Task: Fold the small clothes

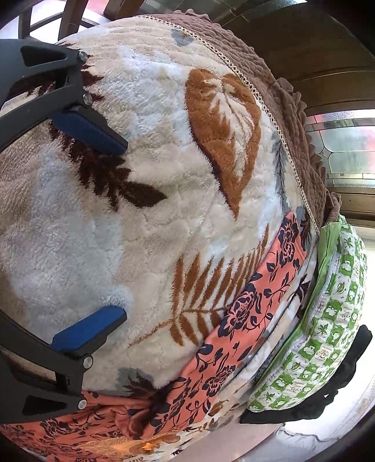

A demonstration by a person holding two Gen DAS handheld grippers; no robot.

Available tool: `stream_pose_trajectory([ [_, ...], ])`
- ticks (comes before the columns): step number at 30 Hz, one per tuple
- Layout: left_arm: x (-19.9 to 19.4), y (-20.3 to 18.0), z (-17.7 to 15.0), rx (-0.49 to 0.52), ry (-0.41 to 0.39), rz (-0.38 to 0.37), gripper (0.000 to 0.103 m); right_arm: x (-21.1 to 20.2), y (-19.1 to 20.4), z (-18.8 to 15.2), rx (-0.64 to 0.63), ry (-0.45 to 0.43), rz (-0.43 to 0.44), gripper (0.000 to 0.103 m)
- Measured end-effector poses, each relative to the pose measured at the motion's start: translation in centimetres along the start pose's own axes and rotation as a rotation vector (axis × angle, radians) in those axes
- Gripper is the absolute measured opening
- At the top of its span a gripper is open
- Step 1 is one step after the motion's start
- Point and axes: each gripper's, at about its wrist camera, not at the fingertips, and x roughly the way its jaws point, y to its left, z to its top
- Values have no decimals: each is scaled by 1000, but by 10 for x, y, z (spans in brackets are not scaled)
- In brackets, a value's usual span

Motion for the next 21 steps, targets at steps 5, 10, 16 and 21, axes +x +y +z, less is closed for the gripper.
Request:
stream_pose_trajectory([
  [5,-3,3,-1,0,4,-32,103,72,138,-111,-115,188,139,13],
  [10,-6,5,-2,6,9,-57,103,157,160,-256,-180,543,92,103],
  [16,-11,12,2,-58,7,-105,103,111,116,-228,-53,385,119,103],
  [21,-21,9,22,-170,-3,-372,103,139,90,-213,40,438,72,103],
])
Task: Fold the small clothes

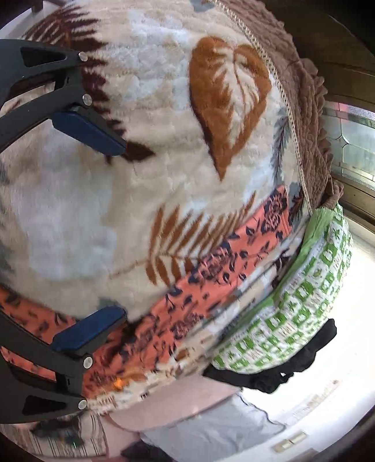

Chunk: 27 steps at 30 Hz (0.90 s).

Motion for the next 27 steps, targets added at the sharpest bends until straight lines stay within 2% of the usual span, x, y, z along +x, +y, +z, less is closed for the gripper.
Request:
stream_pose_trajectory([
  [1,2,-5,9,-13,-1,-60,103,14,-12,-4,27,55,-32,103],
  [2,6,-11,20,-28,-1,-116,103,21,-23,-10,42,73,-20,103],
  [4,17,-19,44,-63,-20,-199,103,12,-19,-19,-27,4,4,103],
  [7,44,-21,80,-139,-17,-234,103,15,-15,-19,-69,24,-12,103],
  [10,71,-8,114,-218,-23,-211,103,13,-22,-16,-23,24,28,102],
  [14,105,20,138,-327,13,-148,102,11,-27,-18,-18,16,47,102],
  [18,117,22,150,-348,-7,-162,100,12,-26,-20,-20,12,47,102],
  [19,120,20,152,-346,-5,-165,96,11,-26,-20,-20,11,48,102],
  [21,129,21,155,-347,18,-130,67,11,-25,-20,-19,12,43,102],
  [22,132,22,155,-342,20,-98,60,11,-25,-20,-19,13,42,103],
  [23,135,22,157,-336,27,-65,43,11,-25,-20,-19,13,43,103],
  [24,138,24,159,-336,39,-32,15,11,-25,-19,-18,13,44,103],
  [25,141,27,160,-345,57,-19,6,11,-25,-19,-19,13,43,102],
  [27,138,26,161,-336,52,-17,6,12,-25,-20,-21,14,44,103],
])
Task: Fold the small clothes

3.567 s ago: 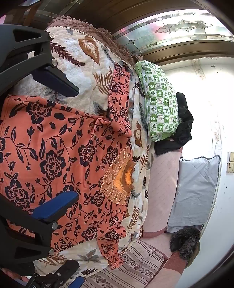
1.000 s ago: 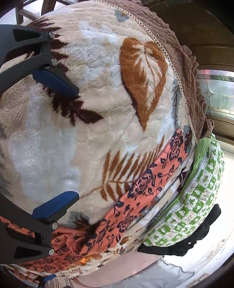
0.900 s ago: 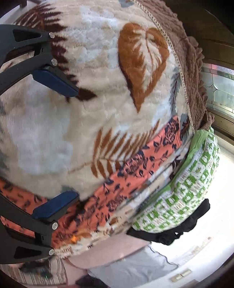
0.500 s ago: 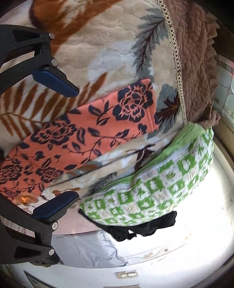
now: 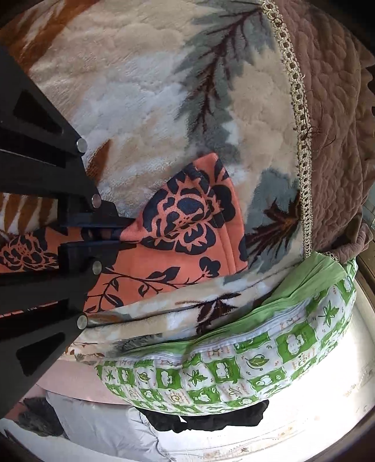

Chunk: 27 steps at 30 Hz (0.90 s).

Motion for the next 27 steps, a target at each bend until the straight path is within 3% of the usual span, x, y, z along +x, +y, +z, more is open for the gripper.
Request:
stream_pose_trajectory([
  [2,-19,-27,-10,144,-75,60,6,0,0,0,0,6,0,103],
  [4,-49,-74,-37,335,-169,48,6,0,-1,2,16,11,4,103],
  [7,-99,-158,-107,636,-261,-67,6,-2,-4,5,51,6,25,103],
  [10,-132,-239,-192,876,-256,-228,6,-17,-5,7,87,-35,73,103],
  [13,-135,-299,-281,1025,-170,-367,7,-54,-6,5,102,-117,106,103],
  [15,-114,-323,-341,1127,-64,-417,13,-82,-14,2,107,-159,97,103],
  [16,-96,-330,-369,1196,31,-406,39,-96,-21,0,116,-176,90,103],
  [18,-60,-322,-413,1289,166,-324,63,-119,-41,-6,153,-192,73,103],
  [19,-46,-313,-421,1310,190,-270,63,-128,-52,-8,176,-193,63,103],
  [21,-36,-284,-415,1277,166,-174,63,-144,-72,-13,215,-196,41,103],
  [24,-42,-243,-367,1164,132,-107,67,-161,-92,-13,252,-212,48,103],
  [27,-50,-205,-321,1086,44,-9,75,-161,-92,-4,251,-204,70,103],
])
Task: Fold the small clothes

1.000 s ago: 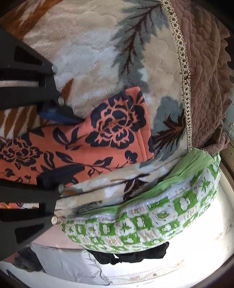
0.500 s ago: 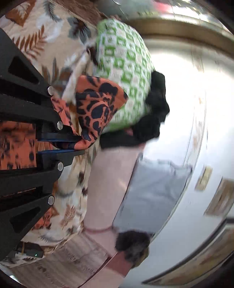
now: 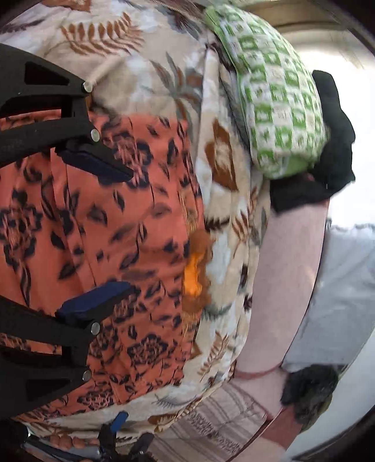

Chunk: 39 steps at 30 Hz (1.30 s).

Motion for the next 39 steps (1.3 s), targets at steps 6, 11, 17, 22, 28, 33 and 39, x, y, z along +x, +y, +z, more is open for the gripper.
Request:
stream_pose_trajectory([
  [6,8,73,-25,-126,-1,140,75,49,0,16,193,97,88,103],
  [11,26,85,-42,-111,28,146,76,80,-15,3,338,100,14,97],
  [17,37,99,-52,-177,60,134,77,95,-31,12,361,72,-164,14],
  [22,34,98,-54,-175,58,145,78,44,11,7,126,-55,-247,8],
  [28,34,101,-55,-181,59,140,81,50,-26,-11,203,56,-324,11],
  [33,34,104,-57,-194,48,118,83,36,-9,-13,260,-10,-149,103],
  [39,34,104,-57,-192,45,113,84,57,-6,-4,327,-2,-146,103],
])
